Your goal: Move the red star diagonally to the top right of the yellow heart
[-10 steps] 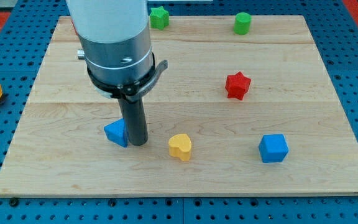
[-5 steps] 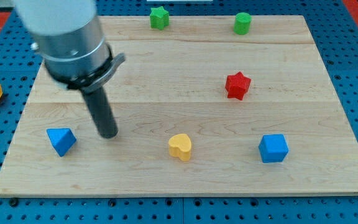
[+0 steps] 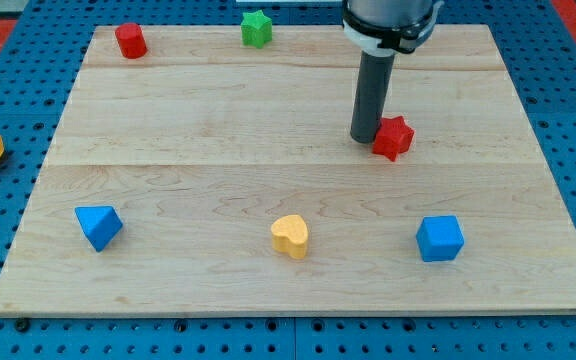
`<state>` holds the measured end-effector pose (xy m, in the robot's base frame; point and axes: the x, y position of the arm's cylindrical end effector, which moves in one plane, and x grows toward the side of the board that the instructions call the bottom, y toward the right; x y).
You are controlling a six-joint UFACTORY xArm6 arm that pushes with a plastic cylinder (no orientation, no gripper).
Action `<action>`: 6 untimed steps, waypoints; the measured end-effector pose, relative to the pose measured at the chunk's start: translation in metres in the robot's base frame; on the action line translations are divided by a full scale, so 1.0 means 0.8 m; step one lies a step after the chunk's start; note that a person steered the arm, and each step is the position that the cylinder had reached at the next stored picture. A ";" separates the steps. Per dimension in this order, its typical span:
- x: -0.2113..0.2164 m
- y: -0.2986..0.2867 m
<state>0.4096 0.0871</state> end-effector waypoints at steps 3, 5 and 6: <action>0.031 0.068; 0.033 0.210; 0.001 0.128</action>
<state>0.4102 0.1894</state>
